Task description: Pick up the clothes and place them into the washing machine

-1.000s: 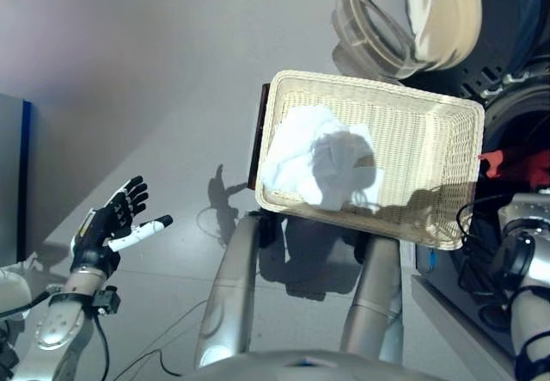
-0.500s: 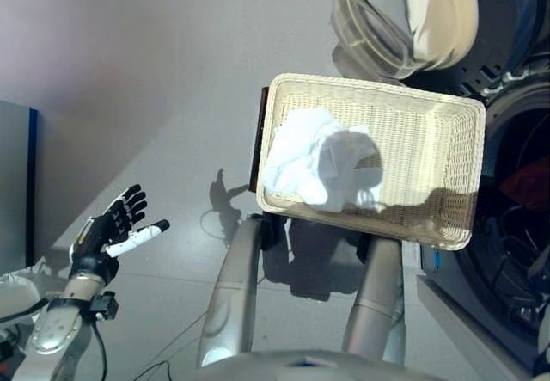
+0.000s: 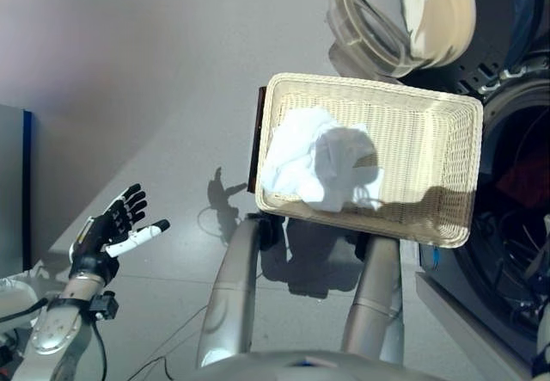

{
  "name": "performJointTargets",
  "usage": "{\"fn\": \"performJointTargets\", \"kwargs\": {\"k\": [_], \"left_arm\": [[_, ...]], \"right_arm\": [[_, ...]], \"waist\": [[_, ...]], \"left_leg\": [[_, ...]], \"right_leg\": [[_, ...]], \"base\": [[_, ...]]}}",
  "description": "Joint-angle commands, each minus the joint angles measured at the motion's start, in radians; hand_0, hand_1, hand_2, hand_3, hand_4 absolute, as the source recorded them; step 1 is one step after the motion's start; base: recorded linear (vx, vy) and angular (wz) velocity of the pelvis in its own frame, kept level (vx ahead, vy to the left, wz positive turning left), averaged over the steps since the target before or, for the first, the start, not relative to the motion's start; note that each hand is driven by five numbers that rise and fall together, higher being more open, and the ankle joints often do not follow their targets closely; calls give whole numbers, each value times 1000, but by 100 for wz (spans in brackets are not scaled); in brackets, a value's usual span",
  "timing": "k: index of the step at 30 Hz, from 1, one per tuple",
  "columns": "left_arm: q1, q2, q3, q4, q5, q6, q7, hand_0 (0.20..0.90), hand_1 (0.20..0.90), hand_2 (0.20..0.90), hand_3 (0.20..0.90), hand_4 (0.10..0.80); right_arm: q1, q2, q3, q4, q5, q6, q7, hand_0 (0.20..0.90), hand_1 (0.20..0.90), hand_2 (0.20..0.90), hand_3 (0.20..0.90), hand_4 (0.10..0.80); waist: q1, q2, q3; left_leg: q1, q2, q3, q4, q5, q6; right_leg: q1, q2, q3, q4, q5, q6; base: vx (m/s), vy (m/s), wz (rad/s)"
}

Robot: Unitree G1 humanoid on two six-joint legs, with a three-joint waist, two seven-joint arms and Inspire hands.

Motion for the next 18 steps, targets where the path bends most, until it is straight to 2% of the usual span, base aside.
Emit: {"fn": "performJointTargets", "kwargs": {"k": [1,4,8,18], "left_arm": [[12,-17,112,3,-26,-78,23,900,900,900,900,800],[2,-16,97,10,-25,-82,17,900,900,900,900,800],[-17,-6,92,16,-33,-89,-4,900,900,900,900,800],[-47,4,122,15,-9,-109,-19,900,900,900,900,800]], "right_arm": [[73,-52,56,-92,-30,-102,48,900,900,900,900,800],[102,2,43,-119,0,-102,107,900,900,900,900,800],[124,38,97,-113,-31,-37,195,900,900,900,900,800],[167,155,103,-125,-127,-14,219,900,900,900,900,800]], "waist": [[-23,12,-22],[-25,0,-13],[-24,-15,0],[-10,-40,-6]], "left_leg": [[22,44,-42,-144,83,-60],[33,44,-42,-153,82,-56],[44,43,-39,-163,84,-51],[96,19,-34,-224,89,-34]], "right_leg": [[8,25,-65,-42,20,-46],[24,25,-68,-59,30,-41],[39,23,-71,-83,46,-37],[110,-4,-75,-168,82,-25]], "base": [[0,0,0],[0,0,0],[-5,16,0],[8,38,1]]}}
